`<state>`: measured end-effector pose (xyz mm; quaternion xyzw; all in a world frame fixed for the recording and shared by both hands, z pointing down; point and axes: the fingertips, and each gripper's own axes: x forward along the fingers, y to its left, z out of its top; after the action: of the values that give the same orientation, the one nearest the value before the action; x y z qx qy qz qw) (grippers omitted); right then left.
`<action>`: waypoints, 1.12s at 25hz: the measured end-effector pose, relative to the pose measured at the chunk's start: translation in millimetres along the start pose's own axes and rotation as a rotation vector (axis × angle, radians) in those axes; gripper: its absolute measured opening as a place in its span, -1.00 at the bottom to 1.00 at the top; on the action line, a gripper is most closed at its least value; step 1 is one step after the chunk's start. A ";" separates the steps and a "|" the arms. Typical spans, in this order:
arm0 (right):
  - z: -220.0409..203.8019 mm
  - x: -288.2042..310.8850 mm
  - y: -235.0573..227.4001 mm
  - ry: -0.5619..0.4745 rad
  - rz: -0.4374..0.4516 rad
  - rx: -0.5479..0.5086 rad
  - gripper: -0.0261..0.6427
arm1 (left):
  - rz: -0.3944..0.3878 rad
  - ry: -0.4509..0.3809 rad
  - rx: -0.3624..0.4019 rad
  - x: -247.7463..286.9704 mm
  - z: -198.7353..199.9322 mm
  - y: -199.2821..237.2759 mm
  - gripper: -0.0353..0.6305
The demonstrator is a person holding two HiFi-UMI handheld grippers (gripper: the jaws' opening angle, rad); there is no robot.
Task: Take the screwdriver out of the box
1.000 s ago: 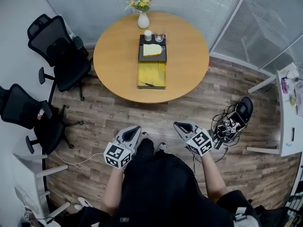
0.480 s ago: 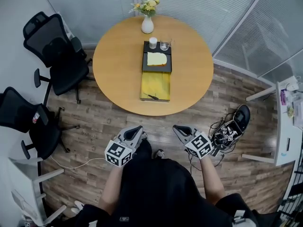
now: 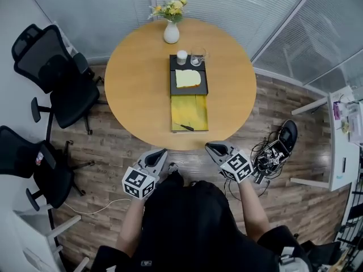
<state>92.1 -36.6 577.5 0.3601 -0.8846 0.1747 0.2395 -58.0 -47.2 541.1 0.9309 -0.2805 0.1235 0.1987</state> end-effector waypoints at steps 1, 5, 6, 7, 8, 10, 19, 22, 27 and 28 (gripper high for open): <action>1.1 4.8 -0.9 0.007 -0.001 -0.001 -0.90 | -0.002 -0.001 0.001 0.4 2.5 6.2 -0.88; 2.0 21.7 -3.6 0.056 0.001 -0.025 -0.90 | 0.000 -0.004 -0.001 -2.2 9.3 25.2 -0.88; 2.3 25.7 -5.8 0.071 -0.001 -0.040 -0.90 | 0.004 -0.006 -0.004 -3.2 11.0 29.3 -0.88; 2.6 29.5 -8.5 0.085 -0.002 -0.054 -0.90 | 0.008 -0.010 -0.008 -4.3 12.5 32.9 -0.88; 3.0 33.3 -11.5 0.095 -0.001 -0.066 -0.90 | 0.014 -0.015 -0.012 -5.7 13.6 35.9 -0.88; 3.6 41.3 -18.3 0.111 0.004 -0.088 -0.89 | 0.031 -0.021 -0.021 -9.5 14.0 41.6 -0.88; -19.0 89.2 -48.7 0.299 0.128 -0.241 -0.89 | 0.152 -0.032 -0.085 -20.0 12.3 60.5 -0.88; -31.6 105.8 -56.6 0.352 0.193 -0.289 -0.89 | 0.201 -0.034 -0.106 -16.7 12.9 63.2 -0.88; -48.5 127.6 -66.5 0.435 0.297 -0.362 -0.89 | 0.276 -0.043 -0.141 -5.4 18.2 64.0 -0.88; -51.2 132.7 -66.8 0.446 0.319 -0.379 -0.89 | 0.288 -0.041 -0.145 -2.8 18.3 63.3 -0.88</action>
<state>72.4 -130.7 701.7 0.1191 -0.8722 0.1170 0.4597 -94.3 -102.3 542.9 0.8666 -0.4234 0.1109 0.2396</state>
